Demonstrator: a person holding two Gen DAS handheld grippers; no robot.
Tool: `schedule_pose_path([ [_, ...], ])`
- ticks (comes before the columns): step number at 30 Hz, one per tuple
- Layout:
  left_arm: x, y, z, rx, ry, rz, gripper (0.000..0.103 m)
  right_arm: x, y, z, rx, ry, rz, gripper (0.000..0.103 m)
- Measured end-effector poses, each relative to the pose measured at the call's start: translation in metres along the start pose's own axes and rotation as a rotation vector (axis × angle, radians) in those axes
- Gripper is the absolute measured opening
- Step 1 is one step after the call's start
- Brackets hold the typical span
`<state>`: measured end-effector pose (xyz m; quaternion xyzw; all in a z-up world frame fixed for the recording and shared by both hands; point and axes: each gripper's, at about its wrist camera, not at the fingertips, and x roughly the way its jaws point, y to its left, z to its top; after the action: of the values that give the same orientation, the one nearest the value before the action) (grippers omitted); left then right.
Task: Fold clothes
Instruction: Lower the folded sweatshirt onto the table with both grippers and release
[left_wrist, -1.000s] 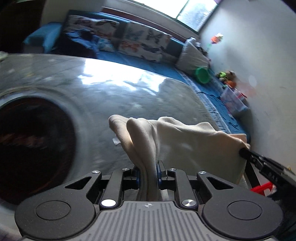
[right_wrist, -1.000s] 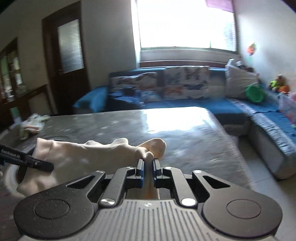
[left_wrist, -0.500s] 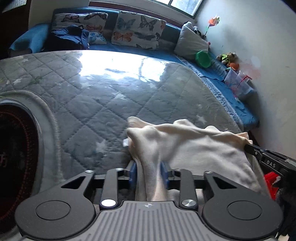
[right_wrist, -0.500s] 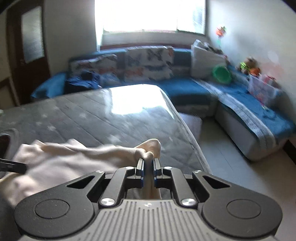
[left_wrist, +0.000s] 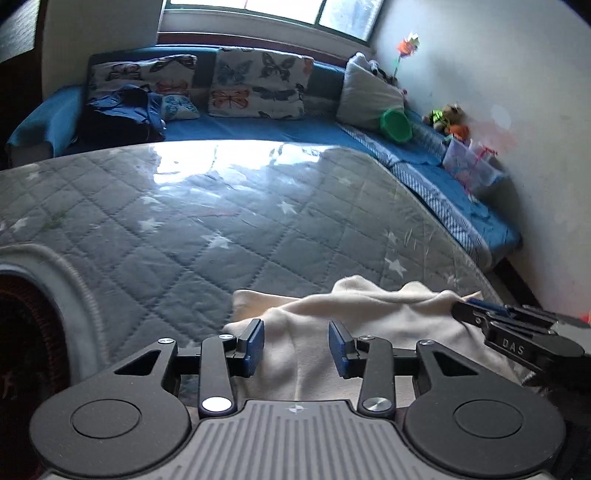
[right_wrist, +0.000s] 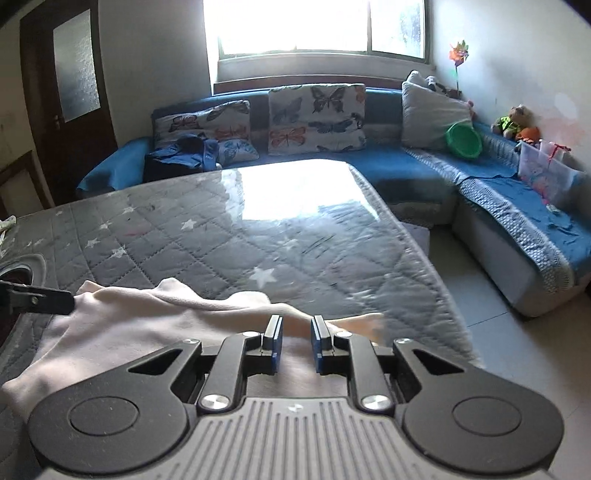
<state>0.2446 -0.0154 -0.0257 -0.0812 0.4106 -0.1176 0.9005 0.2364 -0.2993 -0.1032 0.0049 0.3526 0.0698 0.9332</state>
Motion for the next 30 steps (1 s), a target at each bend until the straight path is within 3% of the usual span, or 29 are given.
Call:
schedule_pose_path([
  [4, 0.018, 0.0, 0.0, 0.0, 0.022, 0.02, 0.041, 0.009, 0.001, -0.004, 0.005, 0.006, -0.011, 0.024],
  [11, 0.003, -0.003, -0.001, 0.025, -0.011, 0.01, 0.043, -0.014, 0.004, -0.01, -0.022, -0.009, 0.018, 0.031],
  [18, -0.026, -0.021, -0.033, 0.152, -0.023, -0.001, 0.043, -0.066, 0.006, -0.037, -0.053, -0.031, 0.072, 0.036],
  [26, -0.026, -0.027, -0.055, 0.196, -0.006, 0.034, 0.047, -0.08, 0.014, -0.066, -0.11, -0.001, 0.045, 0.036],
  [30, -0.029, -0.025, -0.06, 0.206, -0.019, 0.047, 0.053, -0.091, 0.02, -0.066, -0.107, -0.031, 0.057, 0.047],
])
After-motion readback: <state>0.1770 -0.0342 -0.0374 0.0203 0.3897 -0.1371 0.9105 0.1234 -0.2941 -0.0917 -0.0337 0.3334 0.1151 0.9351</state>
